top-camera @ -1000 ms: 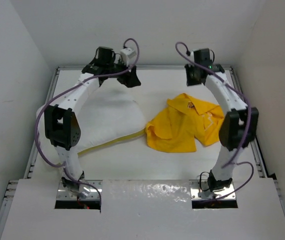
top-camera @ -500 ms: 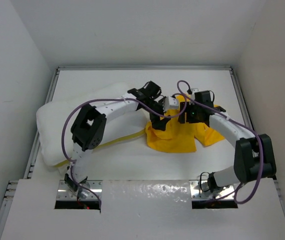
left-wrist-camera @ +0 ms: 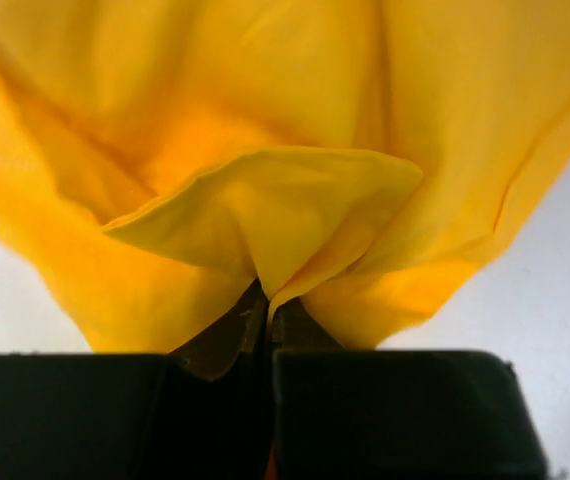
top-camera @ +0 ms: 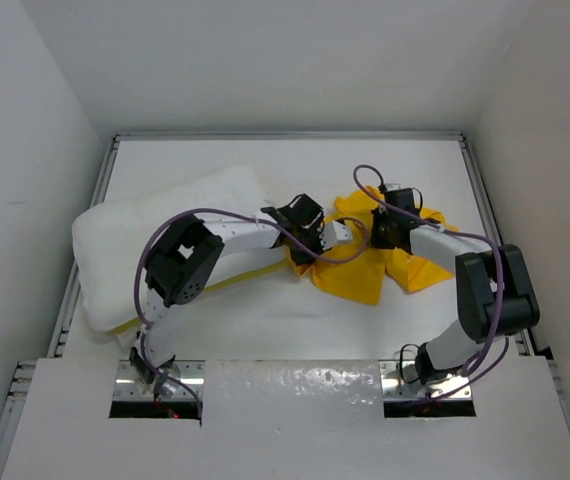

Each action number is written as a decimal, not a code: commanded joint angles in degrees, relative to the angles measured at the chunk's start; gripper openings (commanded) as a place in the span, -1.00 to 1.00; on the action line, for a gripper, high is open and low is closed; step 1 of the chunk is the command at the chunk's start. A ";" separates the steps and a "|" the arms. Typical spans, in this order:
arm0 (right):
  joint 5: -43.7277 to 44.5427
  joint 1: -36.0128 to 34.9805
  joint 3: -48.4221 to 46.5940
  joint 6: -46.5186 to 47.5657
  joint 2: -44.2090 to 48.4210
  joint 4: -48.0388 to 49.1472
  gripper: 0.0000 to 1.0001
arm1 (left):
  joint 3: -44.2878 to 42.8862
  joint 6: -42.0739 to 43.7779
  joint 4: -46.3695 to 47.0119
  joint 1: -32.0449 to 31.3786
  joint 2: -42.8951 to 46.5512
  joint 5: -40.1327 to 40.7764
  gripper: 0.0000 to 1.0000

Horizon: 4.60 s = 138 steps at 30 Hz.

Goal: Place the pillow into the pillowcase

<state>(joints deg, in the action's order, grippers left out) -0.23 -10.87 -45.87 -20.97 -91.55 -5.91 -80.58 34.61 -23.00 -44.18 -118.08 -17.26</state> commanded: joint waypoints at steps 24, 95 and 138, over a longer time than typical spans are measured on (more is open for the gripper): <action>31.86 9.56 6.86 -20.01 35.18 -23.81 0.50 | -14.68 -11.89 -15.27 19.14 7.25 -7.60 -0.97; 6.22 7.03 -14.95 9.57 10.42 -10.37 -0.69 | -14.78 -2.35 -8.20 12.38 7.87 -10.94 0.67; 1.98 -1.79 -33.84 19.93 -15.77 -4.45 -1.00 | 4.81 -15.37 7.89 14.65 1.98 -3.93 -1.00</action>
<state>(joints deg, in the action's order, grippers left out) -1.83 -13.21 -74.72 1.50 -111.59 -13.58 -77.12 16.34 -13.82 -30.37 -118.61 -25.30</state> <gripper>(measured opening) 0.003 0.004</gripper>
